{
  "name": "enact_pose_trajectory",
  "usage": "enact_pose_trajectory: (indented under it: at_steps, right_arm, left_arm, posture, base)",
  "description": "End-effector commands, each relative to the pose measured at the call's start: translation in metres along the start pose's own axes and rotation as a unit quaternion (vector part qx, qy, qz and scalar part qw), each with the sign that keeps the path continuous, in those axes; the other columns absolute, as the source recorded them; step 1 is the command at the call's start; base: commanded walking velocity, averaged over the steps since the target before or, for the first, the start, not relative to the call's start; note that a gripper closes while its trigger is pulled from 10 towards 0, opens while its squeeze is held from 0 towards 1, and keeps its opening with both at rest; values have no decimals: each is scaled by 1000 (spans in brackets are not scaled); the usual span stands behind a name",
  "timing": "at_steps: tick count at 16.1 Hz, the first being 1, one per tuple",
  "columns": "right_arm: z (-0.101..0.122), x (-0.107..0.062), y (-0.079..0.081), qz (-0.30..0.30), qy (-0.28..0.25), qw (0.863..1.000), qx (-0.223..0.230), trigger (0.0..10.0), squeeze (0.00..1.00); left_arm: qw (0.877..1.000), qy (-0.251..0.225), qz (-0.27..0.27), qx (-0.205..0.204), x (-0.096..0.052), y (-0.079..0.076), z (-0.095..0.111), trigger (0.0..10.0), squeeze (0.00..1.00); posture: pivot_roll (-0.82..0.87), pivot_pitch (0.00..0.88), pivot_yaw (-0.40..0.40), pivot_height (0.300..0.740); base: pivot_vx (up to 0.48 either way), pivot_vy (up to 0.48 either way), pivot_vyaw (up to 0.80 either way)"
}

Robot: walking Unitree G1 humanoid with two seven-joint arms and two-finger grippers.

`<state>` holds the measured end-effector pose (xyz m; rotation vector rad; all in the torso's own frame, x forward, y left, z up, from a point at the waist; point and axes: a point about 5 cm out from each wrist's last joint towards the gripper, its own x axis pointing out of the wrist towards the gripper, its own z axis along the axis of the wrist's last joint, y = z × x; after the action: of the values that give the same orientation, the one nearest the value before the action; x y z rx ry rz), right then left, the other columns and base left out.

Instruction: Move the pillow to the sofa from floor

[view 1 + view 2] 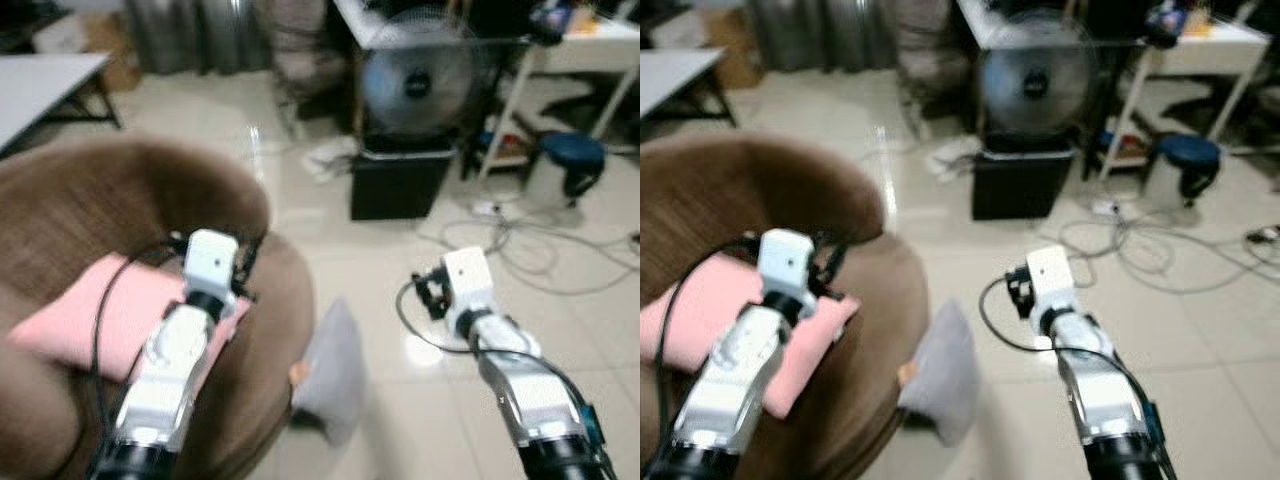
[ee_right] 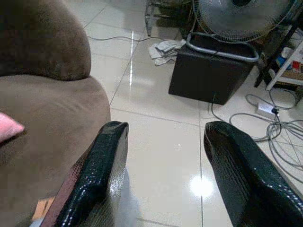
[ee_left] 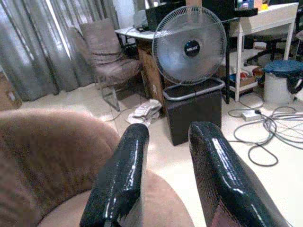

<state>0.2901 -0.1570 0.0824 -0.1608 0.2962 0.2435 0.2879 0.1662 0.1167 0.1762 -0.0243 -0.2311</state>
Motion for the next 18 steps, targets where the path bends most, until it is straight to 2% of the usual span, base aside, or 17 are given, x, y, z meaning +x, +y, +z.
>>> enact_pose_trajectory:
  at_steps: [1, 5, 8, 18]
  right_arm:
    - [4, 1, 7, 10, -8, 1000, 2, 10000, 0]
    - [2, 0, 6, 7, -8, 1000, 4, 10000, 0]
    - [0, 0, 7, 12, -5, 1000, -4, 10000, 0]
    - [-4, 1, 9, 24, 0, 1000, -9, 10000, 0]
  left_arm:
    - [1000, 1, 4, 7, 0, 5, 0, 10000, 0]
    - [1000, 2, -3, 8, 0, 3, 0, 10000, 0]
    - [1000, 3, 1, 11, -1, 4, 0, 10000, 0]
    - [1000, 15, -1, 16, -4, 7, -3, 10000, 0]
  posture:
    - [50, 0, 36, 740]
    - [46, 0, 43, 740]
    - [48, 0, 47, 740]
    - [51, 0, 52, 740]
  base:
    - [424, 0, -781]
    - [427, 0, -713]
    - [374, 0, 0]
    - [0, 0, 0]
